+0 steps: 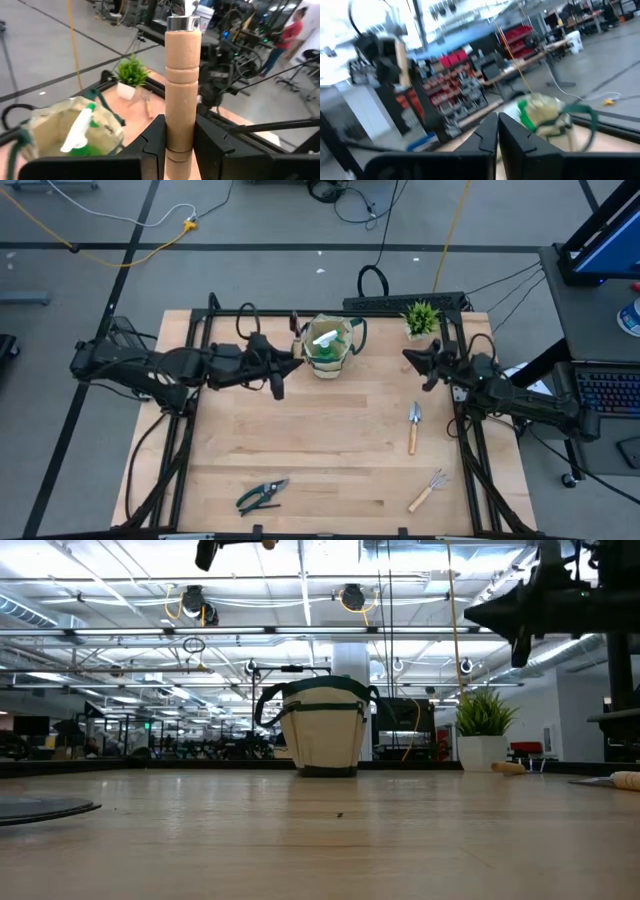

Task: Pick & Place Garden tools in Gardening bag
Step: Put the top brown trowel into the gardening bag

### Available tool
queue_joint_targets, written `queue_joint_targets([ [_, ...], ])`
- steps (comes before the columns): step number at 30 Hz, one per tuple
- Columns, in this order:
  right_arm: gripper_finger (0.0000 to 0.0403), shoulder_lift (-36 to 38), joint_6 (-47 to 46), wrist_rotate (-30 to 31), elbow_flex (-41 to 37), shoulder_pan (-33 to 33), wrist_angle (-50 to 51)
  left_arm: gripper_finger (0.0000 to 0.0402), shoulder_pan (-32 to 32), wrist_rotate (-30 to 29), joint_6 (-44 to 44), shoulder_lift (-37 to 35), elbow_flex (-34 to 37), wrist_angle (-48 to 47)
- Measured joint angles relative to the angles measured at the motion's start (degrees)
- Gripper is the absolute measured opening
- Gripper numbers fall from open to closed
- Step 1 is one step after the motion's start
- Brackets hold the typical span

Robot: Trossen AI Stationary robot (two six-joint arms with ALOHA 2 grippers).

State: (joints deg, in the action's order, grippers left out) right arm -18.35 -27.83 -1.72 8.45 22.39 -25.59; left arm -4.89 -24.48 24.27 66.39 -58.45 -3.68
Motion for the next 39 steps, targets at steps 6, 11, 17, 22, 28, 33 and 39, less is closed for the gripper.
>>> queue_joint_targets([
  [6,0.0041,-2.40,-3.81,0.09,0.00,0.00,-6.41,0.0074,0.14,-1.65,-3.06,2.02,-7.30,-10.88],
  [11,0.0069,-4.58,-6.89,0.15,0.00,0.00,-10.69,0.0074,1.21,-1.68,-6.67,6.08,-14.97,-20.48],
  [17,0.0100,-6.45,-7.93,0.15,0.00,0.00,-13.16,0.0074,2.63,-1.64,-11.33,11.92,-24.65,-31.38],
  [22,0.0120,-7.02,-6.03,0.15,0.00,0.00,-13.47,0.0074,3.46,-1.61,-15.81,16.33,-31.15,-38.09],
  [28,0.0132,-7.08,-2.77,0.15,-0.01,0.00,-13.47,0.0074,4.39,-1.62,-21.39,20.57,-36.91,-43.35],
  [33,0.0136,-7.08,-1.36,0.15,0.00,0.00,-13.80,0.0074,4.66,-3.89,-27.32,23.49,-40.69,-46.52],
  [39,0.0138,-7.66,1.27,0.16,2.19,0.00,-13.88,0.0074,4.66,-7.28,-34.37,26.43,-44.33,-50.00],
])
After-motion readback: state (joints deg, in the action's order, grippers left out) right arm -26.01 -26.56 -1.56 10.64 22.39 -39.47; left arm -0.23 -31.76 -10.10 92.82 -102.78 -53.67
